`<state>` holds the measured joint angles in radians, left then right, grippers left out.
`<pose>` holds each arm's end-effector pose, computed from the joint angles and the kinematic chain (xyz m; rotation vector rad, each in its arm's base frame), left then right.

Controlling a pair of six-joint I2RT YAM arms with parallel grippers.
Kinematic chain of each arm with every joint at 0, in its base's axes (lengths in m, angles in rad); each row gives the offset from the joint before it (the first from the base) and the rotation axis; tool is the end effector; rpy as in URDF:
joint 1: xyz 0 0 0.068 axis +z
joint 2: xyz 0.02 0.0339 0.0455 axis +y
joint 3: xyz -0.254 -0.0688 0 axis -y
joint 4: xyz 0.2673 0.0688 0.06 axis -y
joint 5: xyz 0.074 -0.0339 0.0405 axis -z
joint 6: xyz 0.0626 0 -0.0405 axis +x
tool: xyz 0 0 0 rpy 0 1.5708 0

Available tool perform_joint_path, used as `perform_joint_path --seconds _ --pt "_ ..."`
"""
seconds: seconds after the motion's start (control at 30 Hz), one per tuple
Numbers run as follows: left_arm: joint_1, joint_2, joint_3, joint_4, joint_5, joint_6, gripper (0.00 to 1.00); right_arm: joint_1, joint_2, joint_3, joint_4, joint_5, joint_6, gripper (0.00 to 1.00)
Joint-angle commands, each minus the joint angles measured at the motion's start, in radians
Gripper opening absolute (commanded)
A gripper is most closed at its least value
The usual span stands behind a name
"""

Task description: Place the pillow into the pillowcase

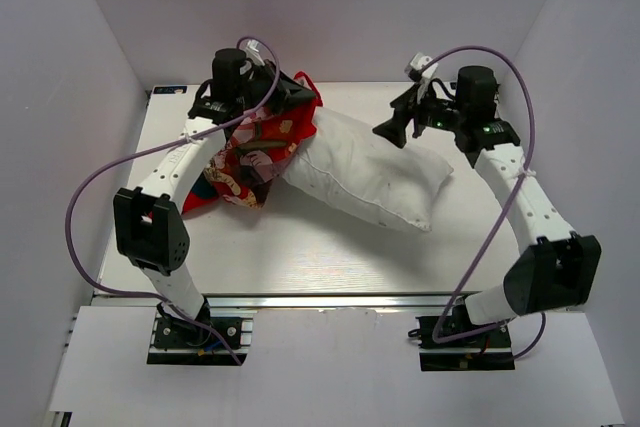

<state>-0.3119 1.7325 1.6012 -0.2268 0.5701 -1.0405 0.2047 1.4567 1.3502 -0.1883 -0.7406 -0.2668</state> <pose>0.4202 -0.1710 0.3443 -0.3515 2.1266 -1.3995 0.3618 0.1182 0.3622 -0.9048 1.5949 0.6432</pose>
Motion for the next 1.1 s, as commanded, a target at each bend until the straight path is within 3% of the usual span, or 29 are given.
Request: perform_joint_path --seconds 0.0,0.1,0.27,0.4,0.57,0.73,0.83,0.87,0.9,0.97,1.07 --pt "0.014 0.010 0.104 0.060 0.042 -0.019 0.00 0.103 -0.073 0.020 -0.134 -0.102 -0.212 0.89" --pt "0.016 0.059 0.170 0.050 0.054 -0.035 0.00 0.260 -0.157 -0.121 0.005 0.121 -0.263 0.89" --pt "0.036 0.124 0.264 0.035 0.074 -0.049 0.00 0.479 -0.271 -0.330 0.234 0.358 -0.383 0.89" --pt "0.045 0.142 0.269 0.035 0.082 -0.050 0.00 0.509 -0.184 -0.359 0.338 0.587 -0.431 0.89" --pt "0.051 0.156 0.276 0.027 0.102 -0.049 0.00 0.507 -0.055 -0.376 0.490 0.705 -0.580 0.89" --pt "0.071 0.164 0.296 0.023 0.106 -0.049 0.00 0.506 0.072 -0.356 0.530 0.782 -0.652 0.85" --pt "0.086 0.162 0.299 0.020 0.111 -0.047 0.00 0.498 0.112 -0.313 0.480 0.750 -0.628 0.47" --pt "0.089 0.159 0.299 0.011 0.108 -0.040 0.00 0.493 0.125 -0.283 0.446 0.750 -0.593 0.19" --pt "0.091 0.159 0.302 -0.002 0.105 -0.027 0.00 0.486 0.134 -0.191 0.338 0.698 -0.501 0.10" --pt "0.094 0.165 0.347 -0.086 0.067 0.038 0.00 0.455 0.137 -0.097 0.235 0.579 -0.402 0.00" --pt "0.096 0.179 0.441 -0.210 0.014 0.132 0.08 0.423 0.082 0.039 0.118 0.433 -0.206 0.00"
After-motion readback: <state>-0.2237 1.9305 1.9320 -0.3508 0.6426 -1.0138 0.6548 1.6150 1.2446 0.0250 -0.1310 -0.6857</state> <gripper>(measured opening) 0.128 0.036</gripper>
